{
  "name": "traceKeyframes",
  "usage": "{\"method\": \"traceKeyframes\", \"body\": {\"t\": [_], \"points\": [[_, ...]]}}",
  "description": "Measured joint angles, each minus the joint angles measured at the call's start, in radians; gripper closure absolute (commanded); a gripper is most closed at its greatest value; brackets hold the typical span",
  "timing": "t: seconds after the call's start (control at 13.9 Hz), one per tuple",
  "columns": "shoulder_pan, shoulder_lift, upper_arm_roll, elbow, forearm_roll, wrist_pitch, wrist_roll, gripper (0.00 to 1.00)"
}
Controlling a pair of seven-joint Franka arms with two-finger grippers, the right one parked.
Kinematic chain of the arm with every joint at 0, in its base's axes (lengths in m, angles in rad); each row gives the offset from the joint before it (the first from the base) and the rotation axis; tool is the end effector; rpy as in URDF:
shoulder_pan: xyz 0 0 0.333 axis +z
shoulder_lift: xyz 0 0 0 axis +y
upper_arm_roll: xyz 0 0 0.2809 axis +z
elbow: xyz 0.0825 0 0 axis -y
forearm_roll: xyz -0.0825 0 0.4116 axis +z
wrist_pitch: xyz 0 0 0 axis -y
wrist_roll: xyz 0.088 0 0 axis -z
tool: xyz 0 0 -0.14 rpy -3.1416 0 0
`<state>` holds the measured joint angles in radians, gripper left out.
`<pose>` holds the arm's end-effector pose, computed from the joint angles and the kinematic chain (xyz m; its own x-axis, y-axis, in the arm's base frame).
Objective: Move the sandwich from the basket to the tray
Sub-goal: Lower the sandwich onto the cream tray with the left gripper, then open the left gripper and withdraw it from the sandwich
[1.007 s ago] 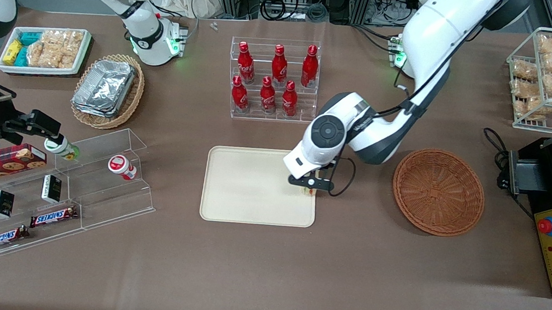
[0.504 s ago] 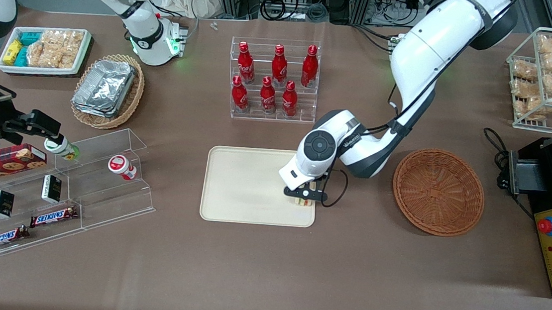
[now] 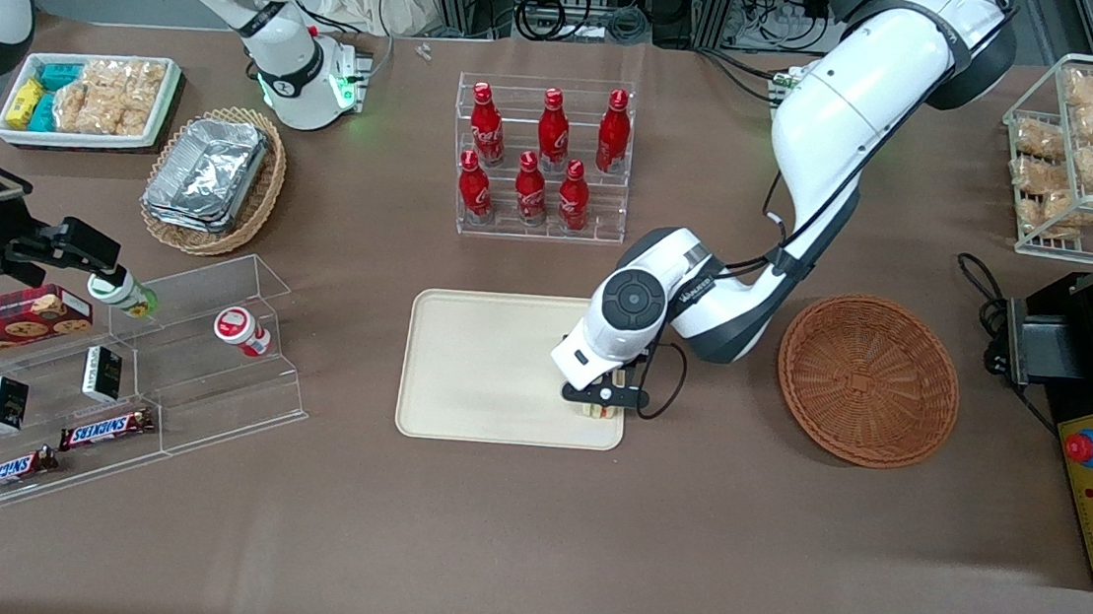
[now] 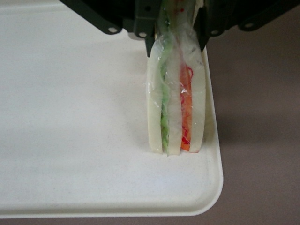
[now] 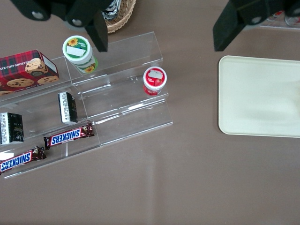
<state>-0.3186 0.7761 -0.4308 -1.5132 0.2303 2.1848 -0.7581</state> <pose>0.5429 -0.4486 0.1567 0.9949 -0.0253 -0.0979 -0.0191 -0.9978 0.0640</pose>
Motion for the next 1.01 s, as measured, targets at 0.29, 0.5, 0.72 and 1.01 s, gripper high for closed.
{"method": "traceKeyframes", "body": {"t": [0.29,0.5,0.72,1.01], "points": [[0.000,0.000,0.000,0.010,0.000,0.000,-0.003,0.00],[0.005,-0.021,0.000,0.035,0.002,-0.002,-0.012,0.00],[0.029,-0.097,0.001,0.047,0.003,-0.050,-0.018,0.00],[0.103,-0.250,0.002,0.053,0.003,-0.219,-0.023,0.00]]}}
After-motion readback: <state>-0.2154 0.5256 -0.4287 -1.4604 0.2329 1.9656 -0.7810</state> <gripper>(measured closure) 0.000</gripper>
